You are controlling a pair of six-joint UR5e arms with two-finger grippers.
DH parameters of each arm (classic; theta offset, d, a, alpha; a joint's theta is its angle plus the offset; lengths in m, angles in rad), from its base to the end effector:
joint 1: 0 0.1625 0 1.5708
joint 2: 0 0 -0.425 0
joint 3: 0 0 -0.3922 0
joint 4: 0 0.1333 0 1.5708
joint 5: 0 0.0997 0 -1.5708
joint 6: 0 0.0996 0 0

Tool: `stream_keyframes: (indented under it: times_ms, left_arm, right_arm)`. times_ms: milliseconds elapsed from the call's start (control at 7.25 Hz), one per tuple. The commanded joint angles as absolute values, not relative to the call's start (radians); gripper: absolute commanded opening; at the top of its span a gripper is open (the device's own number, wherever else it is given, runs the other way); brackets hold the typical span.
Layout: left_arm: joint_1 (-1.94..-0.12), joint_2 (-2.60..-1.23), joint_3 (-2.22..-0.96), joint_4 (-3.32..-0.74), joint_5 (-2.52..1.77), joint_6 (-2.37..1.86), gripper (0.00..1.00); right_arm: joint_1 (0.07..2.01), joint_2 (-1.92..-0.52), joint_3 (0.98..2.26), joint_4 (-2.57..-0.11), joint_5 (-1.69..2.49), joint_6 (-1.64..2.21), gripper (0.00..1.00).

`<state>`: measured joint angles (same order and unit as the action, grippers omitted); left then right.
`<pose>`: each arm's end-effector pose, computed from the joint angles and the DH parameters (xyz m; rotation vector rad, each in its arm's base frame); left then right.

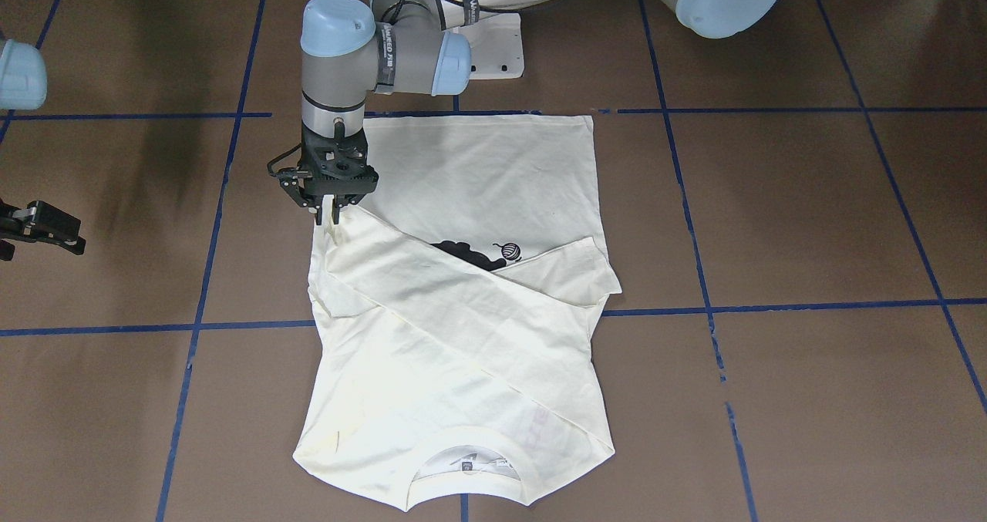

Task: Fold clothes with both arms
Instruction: 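Fold the held sleeve across the shirt front with the left gripper and release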

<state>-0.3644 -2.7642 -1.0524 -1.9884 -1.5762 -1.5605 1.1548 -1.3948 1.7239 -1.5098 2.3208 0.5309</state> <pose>0.7334 -0.4218 0.0313 0.1997 1.0795 -0.3151 -0.1687 -0.5437 0.4837 -0.0069 -0.8275 -0.0380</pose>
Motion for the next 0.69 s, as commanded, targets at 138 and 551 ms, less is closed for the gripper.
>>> stream_keyframes:
  times_ms: [138, 551]
  left_arm:
    - [-0.364, -2.703, -1.168, -1.984, -1.569, -1.514, 1.00]
    - [-0.440, -2.470, -1.469, -1.843, -1.666, -1.343, 0.98]
  right_arm:
    - [1.154, -1.391, 1.733, -1.508, 2.347, 0.534, 1.00]
    - [1.071, -1.393, 1.830, -1.476, 2.324, 0.720, 1.00]
